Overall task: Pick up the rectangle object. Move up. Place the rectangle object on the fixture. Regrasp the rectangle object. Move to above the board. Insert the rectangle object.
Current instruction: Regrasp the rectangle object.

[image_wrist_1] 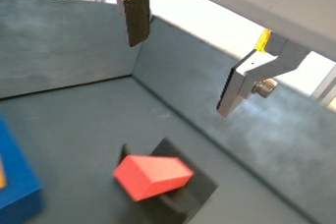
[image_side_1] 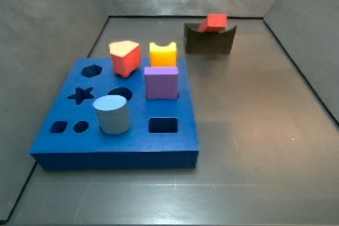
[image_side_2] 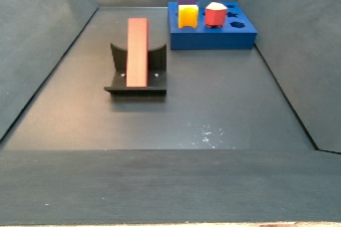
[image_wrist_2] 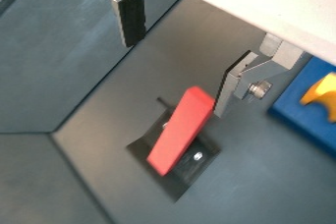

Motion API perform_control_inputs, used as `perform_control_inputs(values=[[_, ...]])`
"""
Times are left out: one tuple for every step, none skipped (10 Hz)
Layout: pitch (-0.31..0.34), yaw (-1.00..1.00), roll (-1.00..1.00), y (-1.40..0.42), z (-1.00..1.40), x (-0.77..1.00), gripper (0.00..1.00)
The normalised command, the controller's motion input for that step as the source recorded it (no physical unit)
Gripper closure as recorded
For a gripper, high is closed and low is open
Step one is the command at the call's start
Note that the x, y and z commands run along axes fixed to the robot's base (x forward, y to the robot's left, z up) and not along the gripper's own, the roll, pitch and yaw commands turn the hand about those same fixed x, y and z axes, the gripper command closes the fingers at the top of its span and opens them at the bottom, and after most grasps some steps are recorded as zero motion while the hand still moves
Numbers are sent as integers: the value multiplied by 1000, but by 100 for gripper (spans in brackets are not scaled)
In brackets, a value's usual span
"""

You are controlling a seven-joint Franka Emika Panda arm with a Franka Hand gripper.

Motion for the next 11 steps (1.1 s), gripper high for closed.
perform_control_inputs(values=[[121,75,1000,-38,-1,90,0],[135,84,1000,-41,-2,91,0],[163,113,1000,-41,-3,92,0],[189,142,1000,-44,-6,95,0],[200,184,876,-48,-4,104,0],[188,195,750,-50,-6,105,0],[150,215,498,-53,-10,105,0],[121,221,339,-45,-1,99,0],[84,223,244,-37,5,89,0],[33,216,189,-40,-8,83,0],[13,202,173,-45,-6,83,0]])
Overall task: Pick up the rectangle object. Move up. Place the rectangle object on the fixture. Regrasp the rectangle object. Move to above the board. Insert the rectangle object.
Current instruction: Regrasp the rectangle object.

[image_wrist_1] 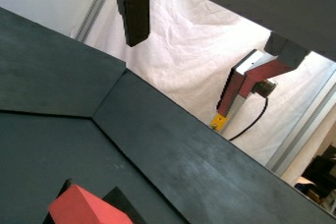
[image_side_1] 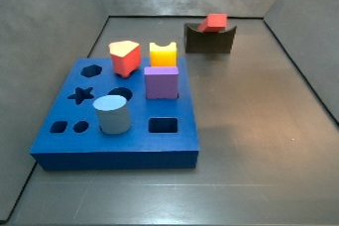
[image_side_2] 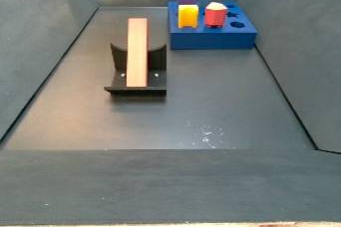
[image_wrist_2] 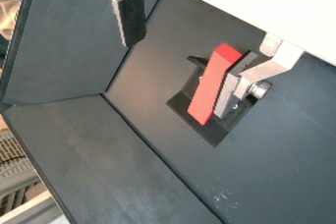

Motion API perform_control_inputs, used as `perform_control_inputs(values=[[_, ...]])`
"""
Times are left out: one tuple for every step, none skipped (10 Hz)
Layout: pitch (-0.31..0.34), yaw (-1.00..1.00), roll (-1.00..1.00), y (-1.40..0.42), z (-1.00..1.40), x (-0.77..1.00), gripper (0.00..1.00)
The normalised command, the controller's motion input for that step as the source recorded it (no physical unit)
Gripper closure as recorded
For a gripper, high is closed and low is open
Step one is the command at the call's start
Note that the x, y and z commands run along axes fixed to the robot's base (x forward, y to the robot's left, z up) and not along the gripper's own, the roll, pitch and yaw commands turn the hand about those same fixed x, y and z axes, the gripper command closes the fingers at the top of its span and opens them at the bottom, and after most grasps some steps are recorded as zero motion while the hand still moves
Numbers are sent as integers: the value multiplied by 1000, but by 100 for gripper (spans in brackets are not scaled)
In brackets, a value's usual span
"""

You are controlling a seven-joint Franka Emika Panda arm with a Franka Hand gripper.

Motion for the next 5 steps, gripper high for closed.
perform_control_inputs(values=[[1,151,83,47,-1000,35,0],[-16,121,75,47,-1000,39,0],[-52,103,66,46,-1000,48,0],[-71,93,63,44,-1000,52,0],[-100,56,62,41,-1000,60,0]])
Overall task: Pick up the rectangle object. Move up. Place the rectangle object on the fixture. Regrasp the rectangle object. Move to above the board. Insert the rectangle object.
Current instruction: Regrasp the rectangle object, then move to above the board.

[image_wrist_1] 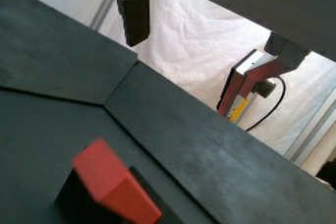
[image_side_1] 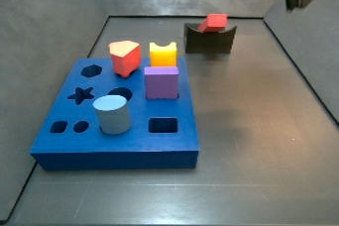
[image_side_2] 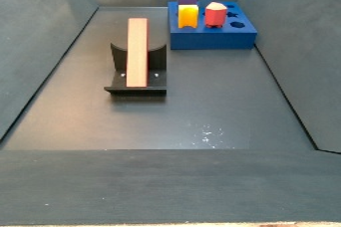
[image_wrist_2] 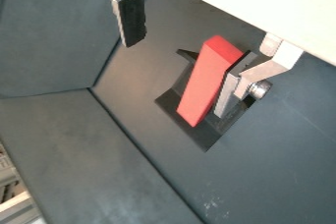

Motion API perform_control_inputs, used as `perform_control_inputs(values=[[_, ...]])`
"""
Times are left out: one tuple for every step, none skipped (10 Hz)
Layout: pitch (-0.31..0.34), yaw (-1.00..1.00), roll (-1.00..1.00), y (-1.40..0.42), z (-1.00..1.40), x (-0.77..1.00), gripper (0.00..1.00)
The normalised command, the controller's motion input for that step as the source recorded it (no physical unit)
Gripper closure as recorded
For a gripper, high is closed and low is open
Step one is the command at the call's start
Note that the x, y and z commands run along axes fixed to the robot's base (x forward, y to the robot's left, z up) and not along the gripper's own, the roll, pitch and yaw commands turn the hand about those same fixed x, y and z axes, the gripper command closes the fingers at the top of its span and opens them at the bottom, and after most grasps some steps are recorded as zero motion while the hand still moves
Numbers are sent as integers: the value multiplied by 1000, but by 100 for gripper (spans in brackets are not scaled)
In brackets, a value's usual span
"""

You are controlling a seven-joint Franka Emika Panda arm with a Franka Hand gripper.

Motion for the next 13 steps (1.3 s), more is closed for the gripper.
perform_control_inputs(values=[[-105,44,65,42,-1000,63,0],[-106,12,69,37,-1000,66,0],[-107,-5,71,33,-1000,73,0],[-94,-29,68,33,-1000,80,0],[-83,-37,68,30,-971,79,0],[-61,-47,66,17,-741,67,0],[-45,-47,67,10,-572,64,0],[-28,-44,67,5,-409,61,0],[-6,-36,68,3,-198,63,0],[0,0,0,0,0,0,100],[77,-300,157,-87,1000,-114,100],[76,-279,143,-88,1000,-116,100],[78,-242,122,-83,1000,-117,100]])
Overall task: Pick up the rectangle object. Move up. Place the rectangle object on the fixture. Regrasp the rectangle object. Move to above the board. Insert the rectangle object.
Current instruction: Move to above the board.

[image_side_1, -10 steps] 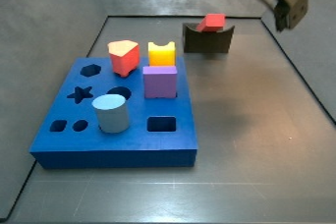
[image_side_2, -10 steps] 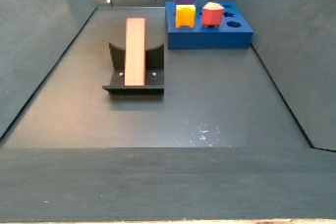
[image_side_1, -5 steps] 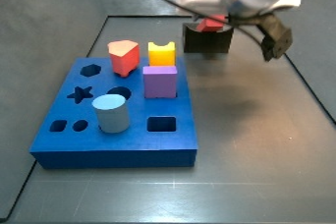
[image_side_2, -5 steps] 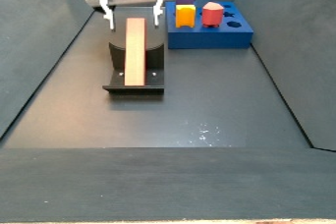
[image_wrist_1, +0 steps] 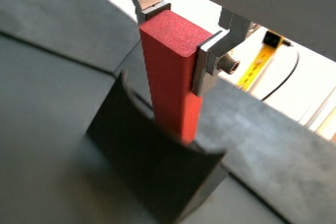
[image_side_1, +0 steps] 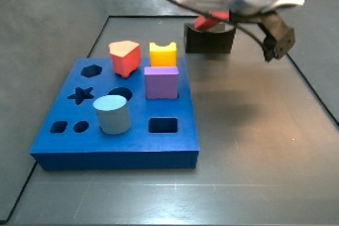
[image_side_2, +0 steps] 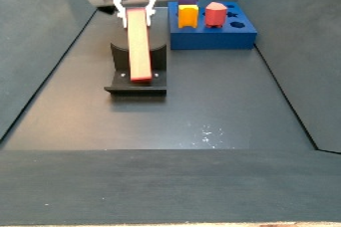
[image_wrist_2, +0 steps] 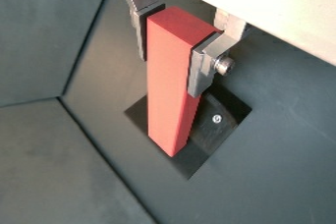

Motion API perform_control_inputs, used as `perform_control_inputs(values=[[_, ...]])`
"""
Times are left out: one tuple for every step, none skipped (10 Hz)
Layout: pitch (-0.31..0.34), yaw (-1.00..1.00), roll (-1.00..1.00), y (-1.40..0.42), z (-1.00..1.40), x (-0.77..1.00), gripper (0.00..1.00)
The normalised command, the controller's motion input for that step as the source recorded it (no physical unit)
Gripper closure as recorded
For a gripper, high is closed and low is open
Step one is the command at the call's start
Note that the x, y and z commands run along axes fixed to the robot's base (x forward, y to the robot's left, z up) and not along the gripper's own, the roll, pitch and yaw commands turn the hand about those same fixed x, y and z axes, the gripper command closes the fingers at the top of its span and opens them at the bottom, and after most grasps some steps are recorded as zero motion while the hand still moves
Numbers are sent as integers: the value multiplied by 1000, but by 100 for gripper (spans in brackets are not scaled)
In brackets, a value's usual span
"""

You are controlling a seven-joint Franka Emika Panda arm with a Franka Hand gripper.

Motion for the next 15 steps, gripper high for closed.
perform_control_inputs(values=[[105,-165,71,-75,1000,-114,100],[133,-121,52,-75,1000,-111,100],[155,-76,36,-74,1000,-108,100],[174,-35,18,-71,1000,-106,100],[179,21,-14,-68,1000,-102,100],[170,55,-33,-65,1000,-101,100],[147,93,-50,-62,1000,-96,100],[137,106,-54,-60,1000,-93,100],[106,120,-48,-57,1000,-83,100],[91,126,-44,-57,1000,-76,100],[73,122,-37,-57,1000,-66,100],[63,113,-32,-56,1000,-53,100],[57,103,-29,-55,1000,-45,100],[51,93,-32,-53,1000,-34,100],[58,79,-34,-50,947,-11,100]])
